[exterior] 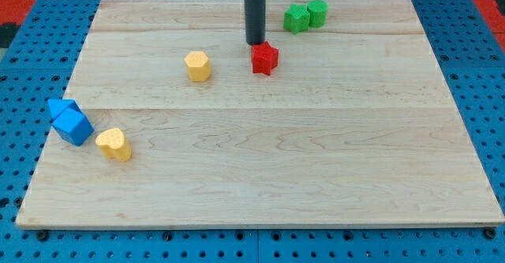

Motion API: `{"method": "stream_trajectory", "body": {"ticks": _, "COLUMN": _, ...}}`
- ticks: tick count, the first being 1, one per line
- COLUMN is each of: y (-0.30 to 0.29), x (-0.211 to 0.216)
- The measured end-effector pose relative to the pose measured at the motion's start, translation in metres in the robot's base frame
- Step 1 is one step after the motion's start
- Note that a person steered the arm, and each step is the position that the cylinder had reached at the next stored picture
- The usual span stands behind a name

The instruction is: Slightly nudge the green star

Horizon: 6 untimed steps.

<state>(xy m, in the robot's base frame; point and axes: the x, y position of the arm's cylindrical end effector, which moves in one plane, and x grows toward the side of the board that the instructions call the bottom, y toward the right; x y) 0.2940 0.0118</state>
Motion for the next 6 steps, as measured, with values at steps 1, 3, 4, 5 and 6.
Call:
{"method": "stream_trajectory", "body": {"ticks": 1, "y": 0.017, "x": -0.013}}
{"method": "stream_trajectory", "body": {"ticks": 3, "y": 0.091, "x": -0.024}}
{"method": "stream_trajectory", "body": {"ticks": 4, "y": 0.120, "x": -0.026}}
{"method": "stream_trajectory", "body": {"ticks": 5, "y": 0.157, "x": -0.026}}
{"method": "stream_trajectory", "body": {"ticks": 6, "y": 0.145, "x": 0.000}}
